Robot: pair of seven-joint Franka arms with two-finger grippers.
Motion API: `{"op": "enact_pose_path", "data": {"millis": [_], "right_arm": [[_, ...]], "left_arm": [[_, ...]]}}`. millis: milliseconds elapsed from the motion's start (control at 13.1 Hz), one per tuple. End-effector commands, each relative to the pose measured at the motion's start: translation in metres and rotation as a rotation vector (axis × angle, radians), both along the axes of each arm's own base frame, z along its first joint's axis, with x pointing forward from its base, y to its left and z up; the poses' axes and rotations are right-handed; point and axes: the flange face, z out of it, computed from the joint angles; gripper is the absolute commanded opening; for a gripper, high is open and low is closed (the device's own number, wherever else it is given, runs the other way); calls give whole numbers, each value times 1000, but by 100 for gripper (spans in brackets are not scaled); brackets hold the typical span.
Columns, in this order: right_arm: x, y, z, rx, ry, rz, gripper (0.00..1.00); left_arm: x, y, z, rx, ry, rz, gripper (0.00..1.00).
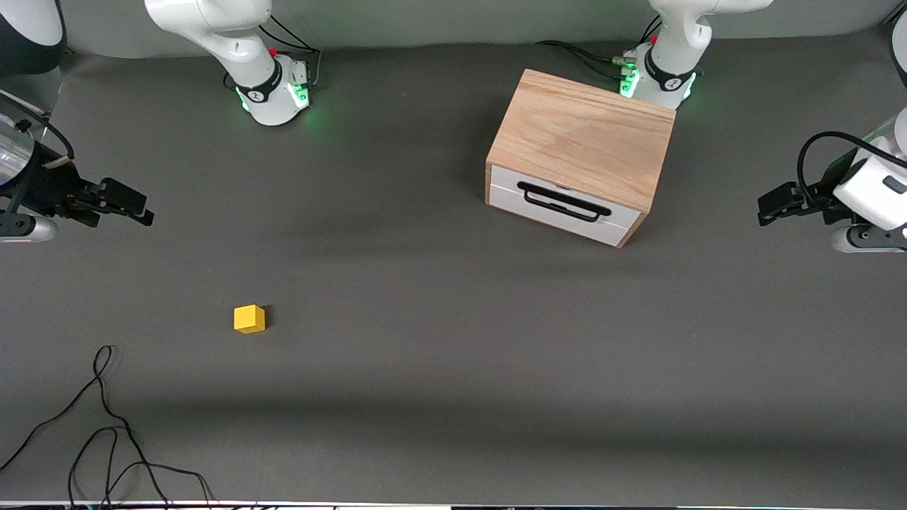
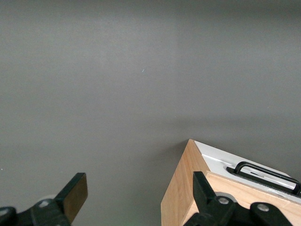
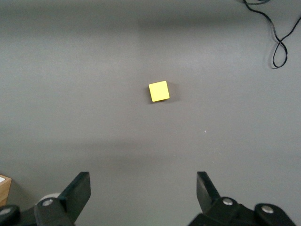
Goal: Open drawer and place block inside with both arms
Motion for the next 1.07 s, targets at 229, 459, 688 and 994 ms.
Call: {"op": "enact_pose_path", "data": {"millis": [229,459,688,994], "right_arm": [[18,29,-17,-14,65,53,100],[34,29,-61,-20,76,50,100],[43,24,-77,-23,71,45,100],[44,25,-78,-23,65,46,100]], "left_arm": [[-9,-7,-2,-17,11,54,100],[-14,-60,-6,-9,12,189,100],[-30,-133,-10,11,9,364,100],[-59,-238,-34,60,17,658,100]]}}
